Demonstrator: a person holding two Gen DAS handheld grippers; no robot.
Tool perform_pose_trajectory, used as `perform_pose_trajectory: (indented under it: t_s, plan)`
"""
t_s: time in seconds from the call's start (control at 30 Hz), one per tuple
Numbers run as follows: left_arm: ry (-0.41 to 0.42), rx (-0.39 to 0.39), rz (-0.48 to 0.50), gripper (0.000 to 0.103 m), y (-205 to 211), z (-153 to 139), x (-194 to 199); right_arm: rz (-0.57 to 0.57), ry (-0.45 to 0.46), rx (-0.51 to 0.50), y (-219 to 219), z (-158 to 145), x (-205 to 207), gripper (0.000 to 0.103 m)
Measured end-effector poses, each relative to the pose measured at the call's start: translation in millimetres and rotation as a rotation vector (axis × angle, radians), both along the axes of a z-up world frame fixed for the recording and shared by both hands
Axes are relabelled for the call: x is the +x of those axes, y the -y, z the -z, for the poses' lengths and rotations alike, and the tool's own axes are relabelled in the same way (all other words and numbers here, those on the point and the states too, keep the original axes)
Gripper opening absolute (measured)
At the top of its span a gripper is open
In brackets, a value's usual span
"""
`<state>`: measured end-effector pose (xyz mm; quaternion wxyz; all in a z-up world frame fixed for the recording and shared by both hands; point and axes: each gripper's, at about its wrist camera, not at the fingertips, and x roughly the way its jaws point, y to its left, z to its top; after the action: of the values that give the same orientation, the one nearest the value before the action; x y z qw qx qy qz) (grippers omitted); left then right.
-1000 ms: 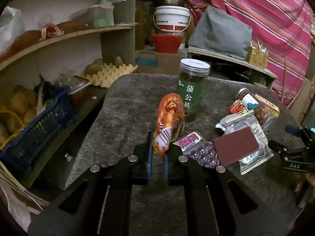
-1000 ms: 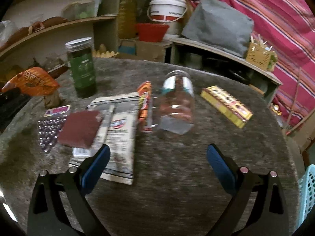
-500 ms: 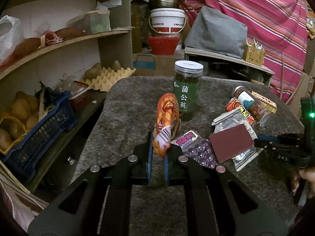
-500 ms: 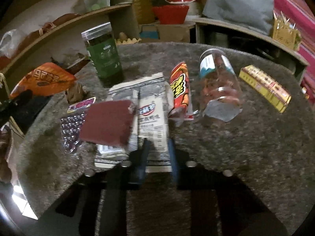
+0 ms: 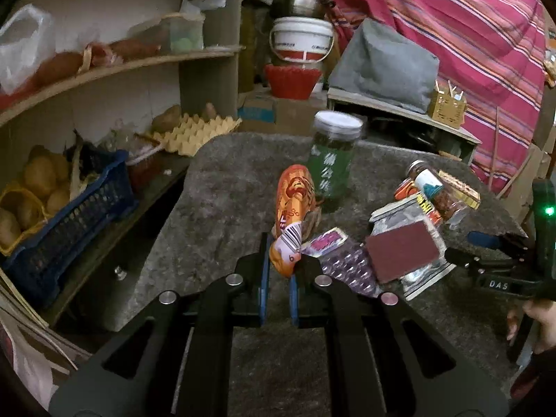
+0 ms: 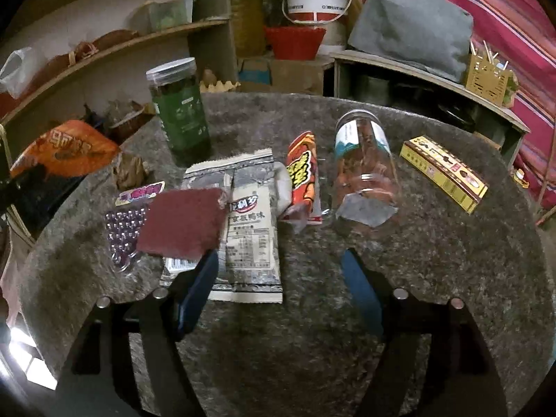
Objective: Collect trash
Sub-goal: 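Grasp the white-and-grey snack packet with the right tool while the left tool holds the wrapper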
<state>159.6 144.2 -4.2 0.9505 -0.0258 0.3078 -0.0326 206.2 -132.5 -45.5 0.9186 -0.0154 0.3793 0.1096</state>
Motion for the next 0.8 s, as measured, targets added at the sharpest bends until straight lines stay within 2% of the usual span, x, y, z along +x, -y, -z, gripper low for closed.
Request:
perform_pose_trajectory:
  t_s: [0.1,0.27,0.33,0.4,0.47,0.57,0.8]
  plan:
    - [-0.048,-0.036,-0.007,0.008,-12,15,6,-0.003,-0.028,-0.009,-5,8,6,0.074]
    - [-0.089,-0.029,-0.022,0.008,-22,30,13,0.003,-0.043,0.017,-8,14,15,0.074]
    - [-0.095,-0.015,-0.02,0.008,-20,34,15,-0.01,-0.05,0.034,-11,16,18,0.068]
    - [-0.101,0.0,-0.016,0.008,-18,37,17,-0.048,-0.076,0.034,-20,22,21,0.045]
    - [-0.103,0.017,-0.01,0.008,-13,40,20,-0.059,-0.069,-0.017,-29,25,21,0.043]
    - [-0.097,0.052,0.0,0.008,-5,42,24,-0.078,-0.041,-0.029,-35,22,17,0.026]
    - [-0.064,0.061,0.009,0.008,8,32,29,-0.038,0.042,-0.062,-22,2,2,0.021]
